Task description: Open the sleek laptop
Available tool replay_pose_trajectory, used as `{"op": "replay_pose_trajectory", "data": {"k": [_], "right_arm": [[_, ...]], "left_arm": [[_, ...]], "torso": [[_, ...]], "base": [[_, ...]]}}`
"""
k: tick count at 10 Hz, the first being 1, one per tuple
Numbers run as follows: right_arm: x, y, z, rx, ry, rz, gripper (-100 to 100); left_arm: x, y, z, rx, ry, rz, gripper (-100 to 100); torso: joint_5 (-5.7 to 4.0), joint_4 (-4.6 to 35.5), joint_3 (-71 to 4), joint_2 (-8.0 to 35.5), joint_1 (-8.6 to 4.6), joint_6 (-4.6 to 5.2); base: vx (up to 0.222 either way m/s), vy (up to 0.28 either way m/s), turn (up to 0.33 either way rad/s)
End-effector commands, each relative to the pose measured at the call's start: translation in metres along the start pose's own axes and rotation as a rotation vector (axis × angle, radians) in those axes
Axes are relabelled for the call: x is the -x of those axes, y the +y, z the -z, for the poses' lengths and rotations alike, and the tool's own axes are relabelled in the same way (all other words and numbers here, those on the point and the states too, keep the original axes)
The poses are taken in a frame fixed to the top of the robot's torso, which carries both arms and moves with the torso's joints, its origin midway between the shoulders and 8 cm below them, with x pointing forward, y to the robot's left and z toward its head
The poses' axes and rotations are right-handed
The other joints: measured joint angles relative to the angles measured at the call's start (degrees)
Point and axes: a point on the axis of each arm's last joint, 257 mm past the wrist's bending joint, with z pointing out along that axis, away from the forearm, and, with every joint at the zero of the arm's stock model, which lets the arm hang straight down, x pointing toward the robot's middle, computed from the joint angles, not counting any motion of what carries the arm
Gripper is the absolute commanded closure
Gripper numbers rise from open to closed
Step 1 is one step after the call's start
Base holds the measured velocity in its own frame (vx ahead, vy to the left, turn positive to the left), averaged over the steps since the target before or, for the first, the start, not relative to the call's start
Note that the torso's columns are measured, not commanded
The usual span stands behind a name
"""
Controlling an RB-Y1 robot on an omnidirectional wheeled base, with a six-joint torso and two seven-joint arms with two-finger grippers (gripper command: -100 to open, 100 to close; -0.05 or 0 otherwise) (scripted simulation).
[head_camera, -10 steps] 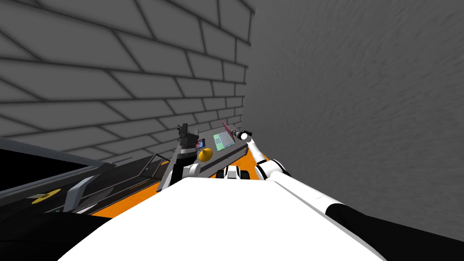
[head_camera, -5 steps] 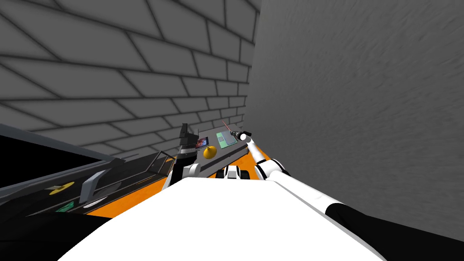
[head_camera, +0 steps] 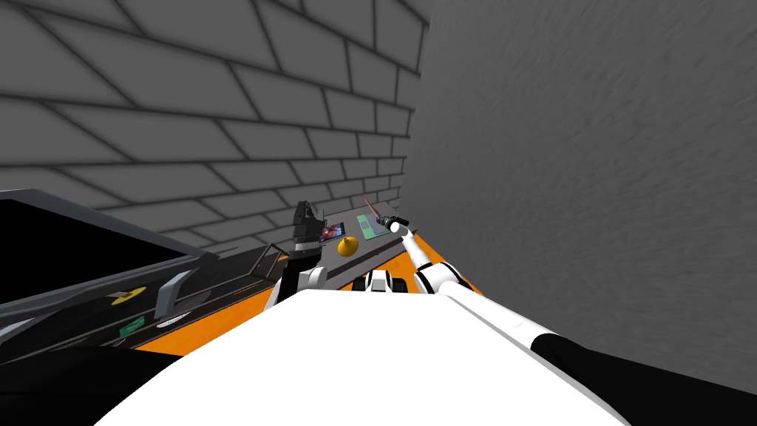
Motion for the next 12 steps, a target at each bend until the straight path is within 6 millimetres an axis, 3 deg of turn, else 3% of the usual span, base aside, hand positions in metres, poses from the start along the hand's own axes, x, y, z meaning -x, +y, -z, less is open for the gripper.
{"op": "replay_pose_trajectory", "data": {"k": [1, 5, 6, 7, 8, 9, 12], "right_arm": [[0.019, 0.010, 0.000, 0.048, -0.004, 0.093, 100], [0.038, 0.018, 0.000, 0.095, -0.010, 0.204, 100], [0.034, 0.015, 0.000, 0.082, -0.009, 0.176, 100], [0.105, 0.041, 0.014, 0.093, -0.163, 0.306, 100], [0.109, 0.050, 0.018, 0.098, -0.185, 0.391, 100], [0.075, 0.041, 0.010, 0.089, -0.126, 0.341, -100], [0.050, 0.044, 0.009, 0.071, -0.126, 0.346, -100]], "left_arm": [[0.000, 0.000, 0.000, 0.000, 0.000, 0.000, 0], [0.000, 0.000, 0.000, 0.000, 0.000, 0.000, 0], [0.000, 0.000, 0.000, 0.000, 0.000, 0.000, 0], [0.000, 0.000, 0.000, 0.000, 0.000, 0.000, 0], [0.000, 0.000, 0.000, 0.000, 0.000, 0.000, 0], [0.000, 0.000, 0.000, 0.000, 0.000, 0.000, 0], [0.000, 0.000, 0.000, 0.000, 0.000, 0.000, 0]], "torso": [[0.02, -0.05, 0.00, -0.01, 0.07, -0.02], [0.00, 0.08, 0.11, 0.17, -0.05, 0.05], [0.01, 0.11, 0.11, 0.17, 0.00, 0.04], [-0.01, 0.16, 0.12, 0.20, -0.14, 0.07], [-0.01, -0.43, 0.12, 0.25, 0.00, 0.01], [0.02, -0.27, 0.07, 0.18, 0.04, 0.00], [-0.02, 0.18, 0.21, 0.36, -0.09, 0.02]], "base": [[-0.035, 0.074, 0.048], [-0.028, 0.065, 0.041], [-0.018, 0.038, 0.012], [-0.037, 0.072, 0.339], [-0.089, 0.087, 0.421], [-0.062, 0.059, 0.016], [-0.026, 0.043, -0.097]]}}
